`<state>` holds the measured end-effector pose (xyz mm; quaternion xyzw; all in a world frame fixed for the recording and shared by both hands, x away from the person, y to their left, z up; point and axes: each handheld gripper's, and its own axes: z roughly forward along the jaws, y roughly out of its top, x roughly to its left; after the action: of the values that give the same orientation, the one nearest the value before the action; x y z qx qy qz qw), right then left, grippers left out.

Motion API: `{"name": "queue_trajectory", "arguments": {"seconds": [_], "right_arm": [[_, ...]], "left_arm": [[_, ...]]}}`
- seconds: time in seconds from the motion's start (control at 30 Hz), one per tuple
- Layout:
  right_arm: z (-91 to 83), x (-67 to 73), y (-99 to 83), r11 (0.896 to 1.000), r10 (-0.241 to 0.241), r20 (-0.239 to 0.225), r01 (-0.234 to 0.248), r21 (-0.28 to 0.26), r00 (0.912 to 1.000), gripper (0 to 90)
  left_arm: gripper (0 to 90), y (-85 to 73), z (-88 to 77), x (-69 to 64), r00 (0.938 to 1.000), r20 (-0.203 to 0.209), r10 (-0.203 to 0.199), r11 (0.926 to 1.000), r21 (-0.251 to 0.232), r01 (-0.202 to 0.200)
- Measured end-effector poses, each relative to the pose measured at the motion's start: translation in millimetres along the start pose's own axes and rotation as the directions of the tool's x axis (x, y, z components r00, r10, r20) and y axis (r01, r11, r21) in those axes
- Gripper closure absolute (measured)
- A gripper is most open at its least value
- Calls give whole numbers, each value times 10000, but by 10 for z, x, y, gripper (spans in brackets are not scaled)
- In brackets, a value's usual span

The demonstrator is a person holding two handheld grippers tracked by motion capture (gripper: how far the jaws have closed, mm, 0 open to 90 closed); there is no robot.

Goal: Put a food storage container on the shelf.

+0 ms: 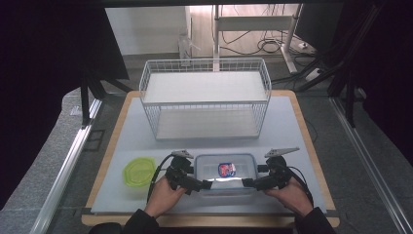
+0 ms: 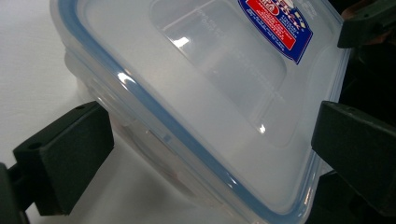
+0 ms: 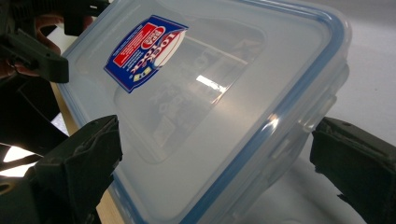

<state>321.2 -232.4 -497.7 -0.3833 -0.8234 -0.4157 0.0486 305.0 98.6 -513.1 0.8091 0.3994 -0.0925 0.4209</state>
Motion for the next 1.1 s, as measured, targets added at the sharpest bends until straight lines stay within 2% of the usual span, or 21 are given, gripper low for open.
{"name": "queue_trajectory", "arguments": {"seconds": [0.03,0.1,0.23,0.33,0.5,0.57,0.67,0.83,1.0,1.03,1.07,1.1], "right_arm": [[26,-26,3,9997,244,-297,-243,57,9993,28],[53,-49,8,9987,516,-392,-513,81,9979,21],[11,-30,21,9990,427,-241,-425,100,9988,68],[-12,-18,14,9986,520,-247,-517,133,9983,89],[-70,68,-3,9996,-9,32,8,273,10000,110],[-100,98,-20,9993,-136,104,133,335,9999,128],[-138,125,-48,9990,-208,112,203,389,9997,153],[-182,150,-83,9987,-213,87,209,455,9997,191],[-251,132,-101,9995,18,-67,-16,313,10000,270],[-264,130,-105,9996,92,-102,-89,269,9999,285],[-275,131,-105,9997,99,-93,-97,226,9999,300],[-303,131,-105,9999,79,-89,-79,96,9999,339]], "left_arm": [[0,0,3,7,10000,57,-68,10000,5,68],[0,-2,6,22,9997,150,-167,9999,10,167],[0,3,9,14,9998,102,-177,9998,11,177],[0,1,-1,-37,9999,-156,61,10000,47,-61],[0,-16,-21,-150,9949,-651,764,9971,69,-762],[7,-27,-37,-183,9937,-746,841,9964,124,-834],[43,-62,-67,-191,9944,-642,842,9964,88,-838],[126,-112,-127,-157,9974,-332,632,9976,-244,-640],[179,-132,-155,-165,9962,-277,822,9962,-273,-830],[202,-145,-186,-171,9961,-251,844,9958,-346,-853],[225,-156,-232,-169,9968,-279,750,9949,-661,-767],[298,-159,-270,-155,9968,-280,747,9932,-877,-769]]}}
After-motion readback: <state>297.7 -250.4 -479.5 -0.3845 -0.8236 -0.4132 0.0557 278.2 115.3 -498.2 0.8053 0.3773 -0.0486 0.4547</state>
